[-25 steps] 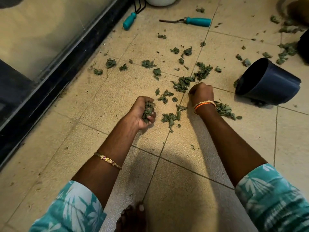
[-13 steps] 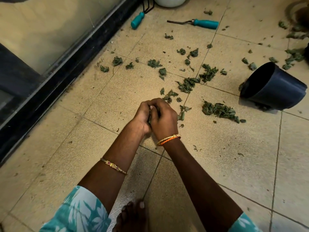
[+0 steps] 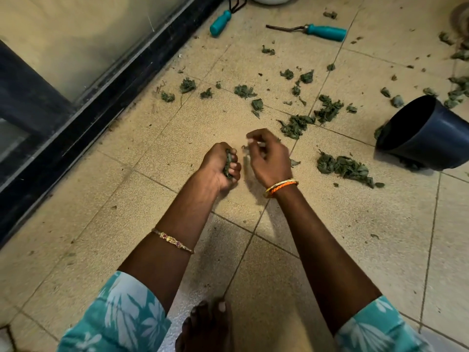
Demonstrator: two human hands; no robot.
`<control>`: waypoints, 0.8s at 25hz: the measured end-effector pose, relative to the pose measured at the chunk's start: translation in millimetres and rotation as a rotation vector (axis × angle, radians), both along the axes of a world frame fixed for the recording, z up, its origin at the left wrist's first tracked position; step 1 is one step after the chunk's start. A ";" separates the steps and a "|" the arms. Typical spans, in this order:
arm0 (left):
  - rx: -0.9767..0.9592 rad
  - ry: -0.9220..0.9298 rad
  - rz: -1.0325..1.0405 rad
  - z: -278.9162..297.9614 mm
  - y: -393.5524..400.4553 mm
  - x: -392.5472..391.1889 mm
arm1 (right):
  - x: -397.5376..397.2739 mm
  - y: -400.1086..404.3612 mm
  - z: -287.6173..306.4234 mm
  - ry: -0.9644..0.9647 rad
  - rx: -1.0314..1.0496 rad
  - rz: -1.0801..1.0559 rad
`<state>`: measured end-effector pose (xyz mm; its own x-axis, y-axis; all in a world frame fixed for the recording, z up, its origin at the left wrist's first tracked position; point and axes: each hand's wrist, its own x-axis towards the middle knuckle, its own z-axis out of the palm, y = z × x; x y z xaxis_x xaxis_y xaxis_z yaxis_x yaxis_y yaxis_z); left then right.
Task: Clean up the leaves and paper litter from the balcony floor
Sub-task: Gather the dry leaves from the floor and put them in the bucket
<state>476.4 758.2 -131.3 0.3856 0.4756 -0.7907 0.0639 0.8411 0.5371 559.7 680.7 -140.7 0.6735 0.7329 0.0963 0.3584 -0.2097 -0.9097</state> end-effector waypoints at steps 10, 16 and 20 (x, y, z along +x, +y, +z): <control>0.009 0.103 -0.038 -13.3 15.8 -36.5 | 46.4 20.0 -46.5 -0.542 -0.509 0.324; -0.001 0.019 -0.110 -16.0 15.4 -34.1 | 41.8 1.5 -49.9 -0.536 -0.435 0.249; 0.044 0.009 -0.235 -16.6 5.6 -29.3 | 24.9 -8.4 -22.8 -0.055 -0.191 -0.066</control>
